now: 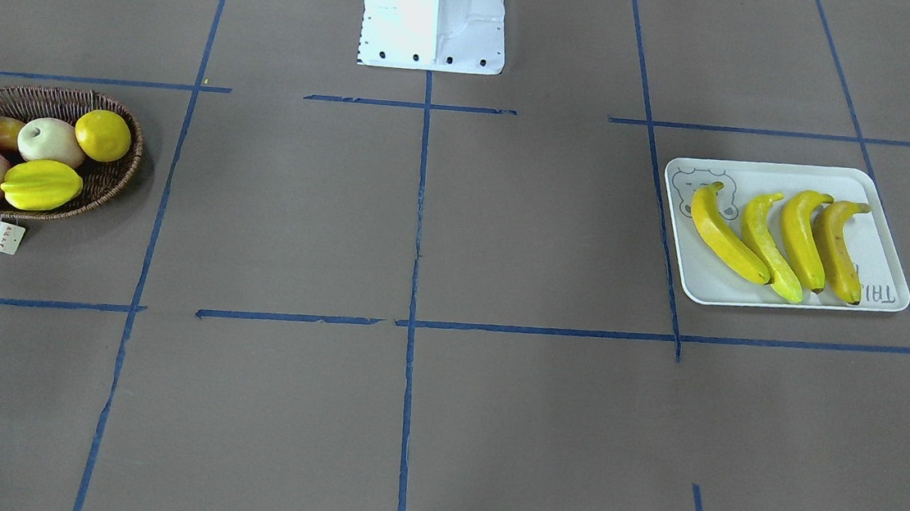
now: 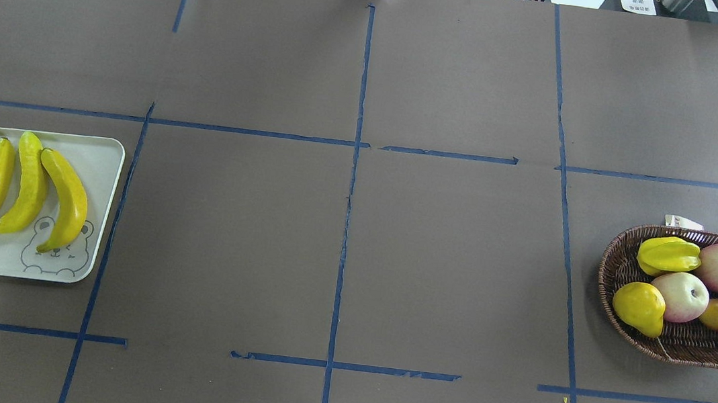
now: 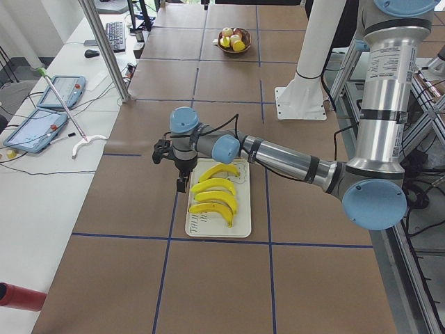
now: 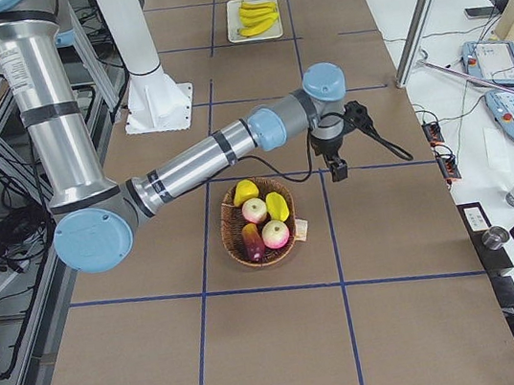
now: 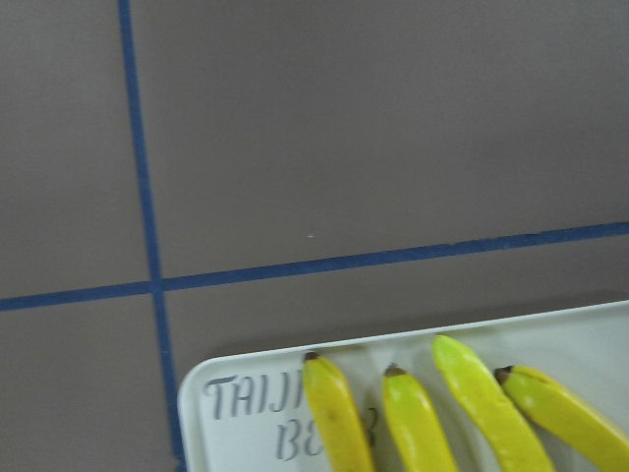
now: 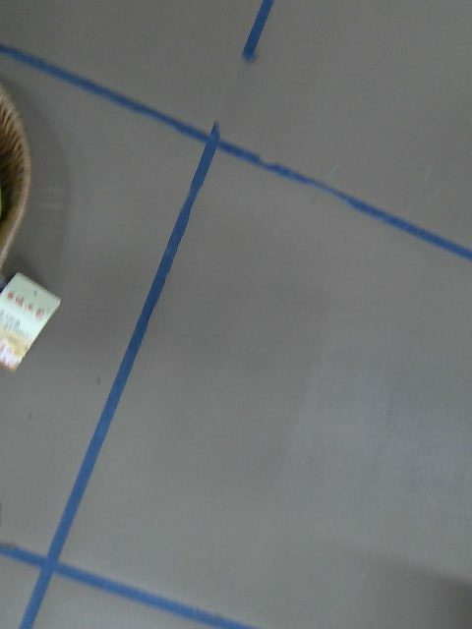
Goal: Transfer all bananas from basket to plate
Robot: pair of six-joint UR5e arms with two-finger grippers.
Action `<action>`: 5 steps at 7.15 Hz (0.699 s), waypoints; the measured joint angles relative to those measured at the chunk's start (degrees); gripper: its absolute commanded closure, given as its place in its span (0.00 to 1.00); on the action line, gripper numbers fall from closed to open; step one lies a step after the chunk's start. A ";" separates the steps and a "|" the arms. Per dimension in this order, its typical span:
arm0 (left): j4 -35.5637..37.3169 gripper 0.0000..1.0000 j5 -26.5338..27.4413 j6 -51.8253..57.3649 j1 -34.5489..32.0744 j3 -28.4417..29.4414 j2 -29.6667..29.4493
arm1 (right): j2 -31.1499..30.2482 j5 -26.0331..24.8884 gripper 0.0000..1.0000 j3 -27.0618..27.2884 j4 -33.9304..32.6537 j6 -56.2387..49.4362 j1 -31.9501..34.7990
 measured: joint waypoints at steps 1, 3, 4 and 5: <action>3.45 0.00 -1.80 6.46 -4.28 1.74 0.13 | -0.24 1.93 0.00 -6.69 0.18 -9.32 5.14; 5.76 0.00 -5.49 11.21 -8.41 6.13 1.72 | -2.14 3.97 0.00 -13.36 0.71 -15.97 11.04; 5.67 0.00 -6.75 11.72 -9.09 7.45 2.89 | -3.04 3.58 0.00 -14.05 0.85 -14.85 12.01; 5.53 0.00 -7.31 11.79 -9.54 7.96 3.89 | -3.72 2.72 0.00 -14.49 0.91 -13.57 12.46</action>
